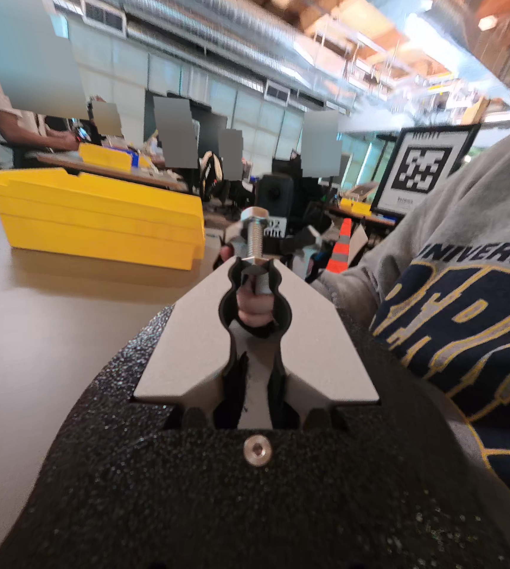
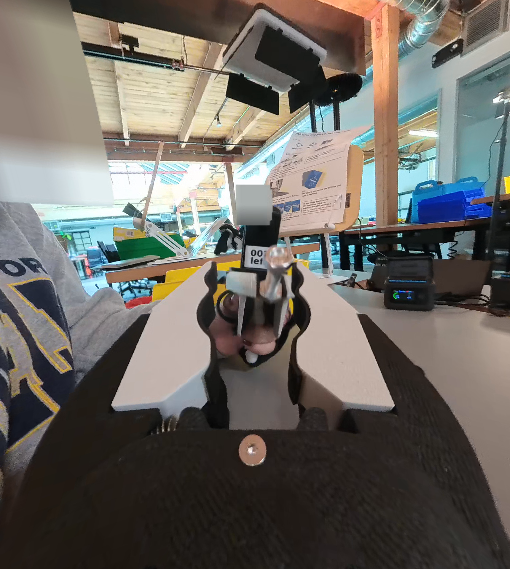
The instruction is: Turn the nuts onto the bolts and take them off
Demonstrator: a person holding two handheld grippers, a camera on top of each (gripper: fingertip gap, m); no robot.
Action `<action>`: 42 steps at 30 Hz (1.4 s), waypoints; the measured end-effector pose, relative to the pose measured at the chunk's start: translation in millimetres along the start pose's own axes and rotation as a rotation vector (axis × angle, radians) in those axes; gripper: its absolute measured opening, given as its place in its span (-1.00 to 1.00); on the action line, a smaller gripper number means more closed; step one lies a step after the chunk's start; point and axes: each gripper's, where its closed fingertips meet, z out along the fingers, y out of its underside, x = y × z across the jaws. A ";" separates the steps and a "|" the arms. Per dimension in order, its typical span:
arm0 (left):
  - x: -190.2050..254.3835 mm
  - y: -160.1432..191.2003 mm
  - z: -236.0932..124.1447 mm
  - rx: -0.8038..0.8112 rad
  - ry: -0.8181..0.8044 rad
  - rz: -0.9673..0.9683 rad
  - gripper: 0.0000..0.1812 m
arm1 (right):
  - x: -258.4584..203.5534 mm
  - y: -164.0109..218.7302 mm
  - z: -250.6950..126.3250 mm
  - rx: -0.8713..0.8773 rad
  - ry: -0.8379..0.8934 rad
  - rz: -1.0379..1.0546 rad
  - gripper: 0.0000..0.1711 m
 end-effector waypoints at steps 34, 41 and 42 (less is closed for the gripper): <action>-10.0 -23.0 -9.4 0.183 -0.035 -0.089 -0.84 | 4.4 -22.3 23.9 0.242 -0.001 0.158 -0.20; -1.6 -6.4 5.0 0.081 0.022 -0.131 -0.83 | 7.8 -25.2 20.4 0.269 0.007 0.182 -0.21; -0.2 -0.7 10.2 0.053 0.030 -0.140 -0.83 | 7.2 -25.2 20.6 0.270 0.002 0.187 -0.21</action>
